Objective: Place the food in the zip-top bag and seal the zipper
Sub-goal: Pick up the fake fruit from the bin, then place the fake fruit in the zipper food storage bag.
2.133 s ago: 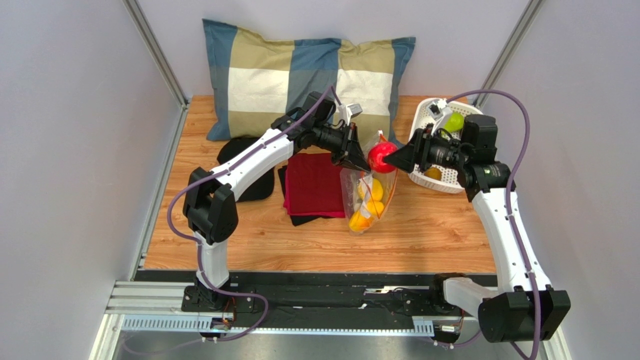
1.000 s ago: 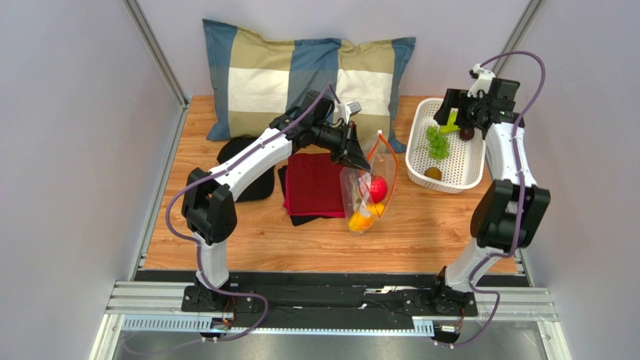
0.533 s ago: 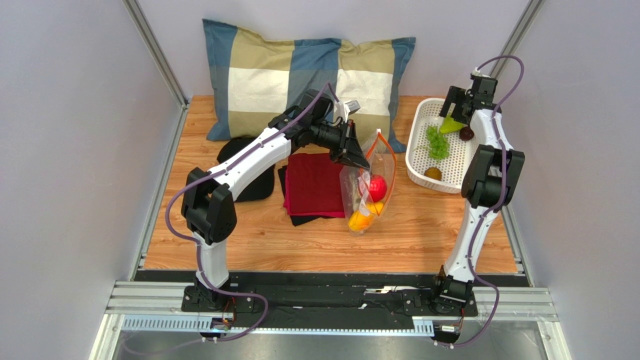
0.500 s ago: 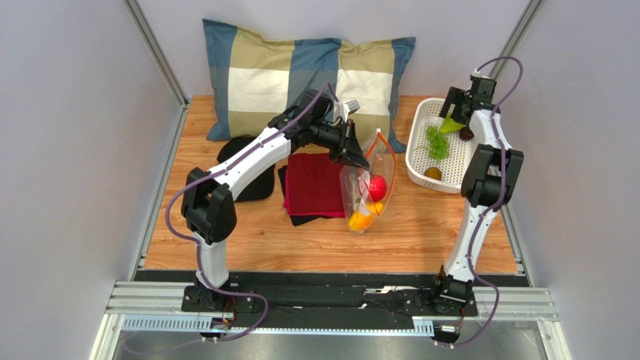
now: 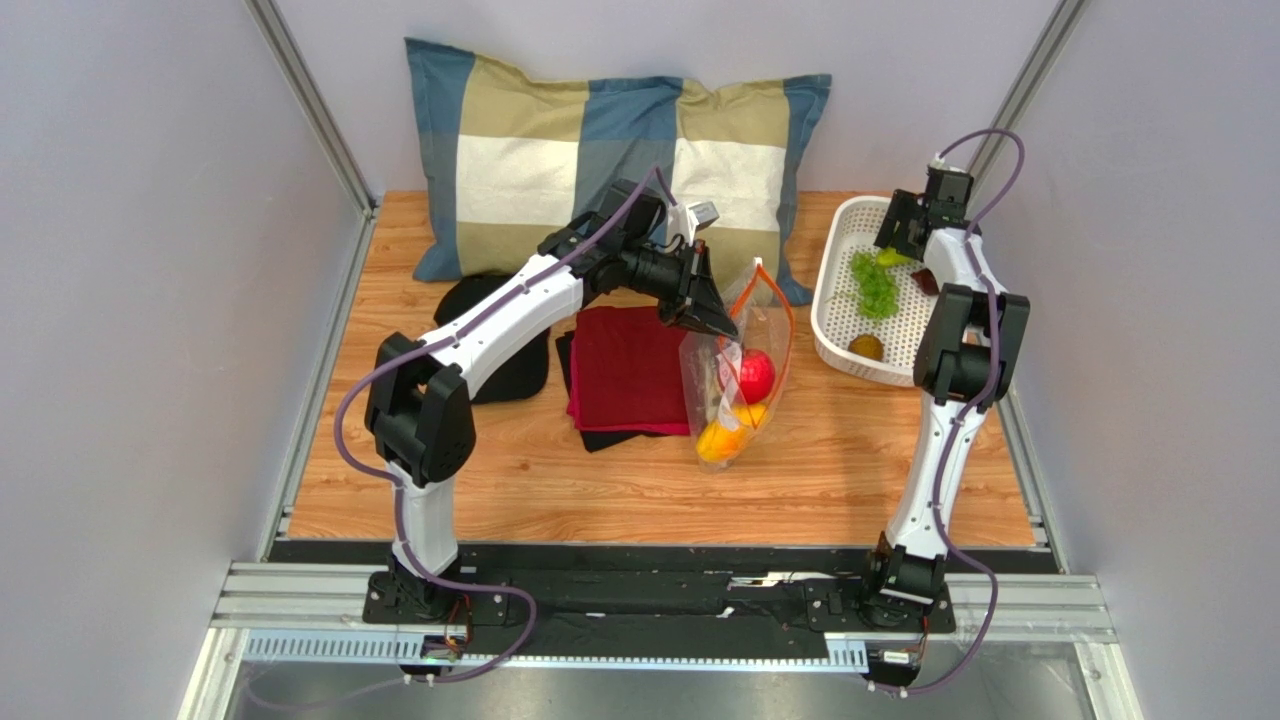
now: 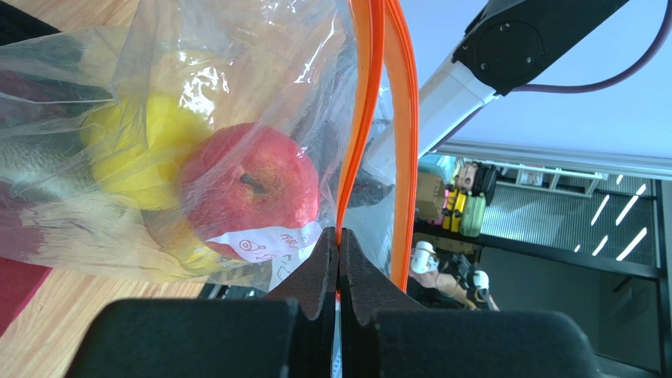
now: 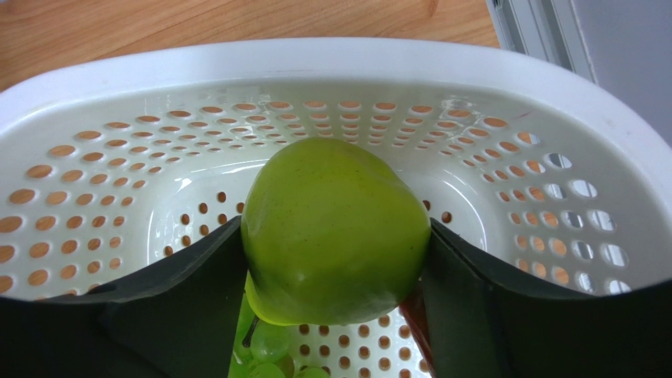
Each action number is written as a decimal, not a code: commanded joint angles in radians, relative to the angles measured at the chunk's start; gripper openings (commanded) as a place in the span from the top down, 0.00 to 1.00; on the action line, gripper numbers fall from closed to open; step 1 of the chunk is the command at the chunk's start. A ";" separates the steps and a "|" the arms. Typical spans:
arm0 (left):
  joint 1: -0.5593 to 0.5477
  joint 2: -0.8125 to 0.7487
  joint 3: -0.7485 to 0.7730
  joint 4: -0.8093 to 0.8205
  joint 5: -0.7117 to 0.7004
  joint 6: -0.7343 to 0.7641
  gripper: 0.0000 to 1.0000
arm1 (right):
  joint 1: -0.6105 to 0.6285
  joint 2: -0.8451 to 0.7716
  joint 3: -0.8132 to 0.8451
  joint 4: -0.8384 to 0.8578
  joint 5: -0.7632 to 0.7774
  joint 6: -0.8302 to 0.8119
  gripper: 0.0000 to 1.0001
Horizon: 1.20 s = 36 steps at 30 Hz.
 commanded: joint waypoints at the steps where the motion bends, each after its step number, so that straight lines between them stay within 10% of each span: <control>1: 0.006 -0.015 0.029 0.009 0.013 0.021 1.00 | 0.002 -0.171 -0.094 0.106 -0.018 -0.037 0.37; 10: 0.001 -0.061 -0.009 -0.061 0.000 0.096 1.00 | 0.005 -0.548 -0.325 0.114 -0.297 -0.053 0.61; 21: 0.001 -0.060 0.017 -0.075 -0.010 0.096 1.00 | 0.149 -1.192 -0.711 0.040 -0.854 -0.028 0.65; 29: 0.000 -0.067 0.042 -0.085 0.016 0.097 1.00 | 0.512 -1.399 -0.899 -0.041 -0.669 -0.304 0.66; 36: 0.006 -0.097 0.037 -0.085 0.054 0.094 1.00 | 0.544 -1.353 -0.949 -0.132 -0.578 -0.457 0.70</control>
